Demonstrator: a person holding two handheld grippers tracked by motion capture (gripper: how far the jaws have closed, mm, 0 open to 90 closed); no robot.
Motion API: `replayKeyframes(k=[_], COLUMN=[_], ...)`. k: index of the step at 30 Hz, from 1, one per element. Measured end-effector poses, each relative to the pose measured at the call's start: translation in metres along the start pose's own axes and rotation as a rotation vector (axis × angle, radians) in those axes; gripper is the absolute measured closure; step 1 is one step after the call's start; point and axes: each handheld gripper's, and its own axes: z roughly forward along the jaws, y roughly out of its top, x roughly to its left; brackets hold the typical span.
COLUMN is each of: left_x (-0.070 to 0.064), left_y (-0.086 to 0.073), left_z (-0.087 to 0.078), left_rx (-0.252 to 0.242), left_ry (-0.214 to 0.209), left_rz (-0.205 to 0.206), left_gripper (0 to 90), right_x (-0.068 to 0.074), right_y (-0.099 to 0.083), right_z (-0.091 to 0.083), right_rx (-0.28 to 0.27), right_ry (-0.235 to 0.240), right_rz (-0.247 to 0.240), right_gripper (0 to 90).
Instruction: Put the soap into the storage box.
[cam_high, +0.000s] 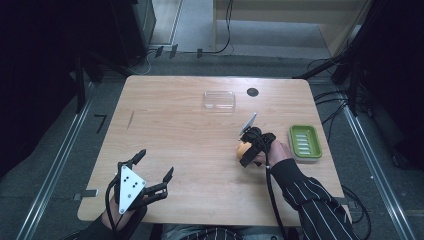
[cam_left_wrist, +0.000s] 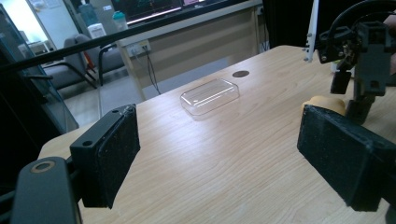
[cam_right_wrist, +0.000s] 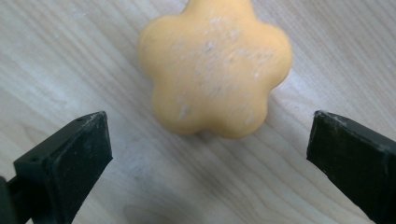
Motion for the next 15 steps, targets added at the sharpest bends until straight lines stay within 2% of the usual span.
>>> replayKeyframes(k=[1, 4, 7, 9, 14, 15], left_x=[0.0000, -0.0001, -0.0001, -0.0002, 0.0000, -0.0001], left_y=[-0.0001, -0.0001, -0.0001, -0.0001, -0.0001, -0.0001], left_z=[0.0001, 0.0000, 0.0001, 0.0002, 0.0002, 0.0001], left_rx=[-0.001, -0.001, -0.001, 0.000, 0.000, 0.000], left_ry=[0.001, 0.000, 0.001, 0.001, 0.002, 0.002], left_rz=[-0.003, -0.002, -0.002, -0.002, -0.004, -0.004], left_gripper=[13.5, 13.5, 13.5, 13.5, 13.5, 13.5], right_x=[-0.0010, -0.0014, -0.0033, -0.0040, -0.0049, -0.0034], right_y=[0.0023, 0.0043, 0.0062, 0.0075, 0.0092, 0.0095], right_z=[0.0016, 0.0039, 0.0065, 0.0080, 0.0106, 0.0106], right_rx=[-0.003, 0.003, 0.000, -0.001, 0.004, 0.002], right_ry=[0.013, 0.009, 0.016, 0.004, 0.016, 0.030], right_rz=[0.004, 0.010, 0.023, 0.030, 0.032, 0.022], right_gripper=[1.6, 5.2, 14.0, 20.3, 27.2, 33.4])
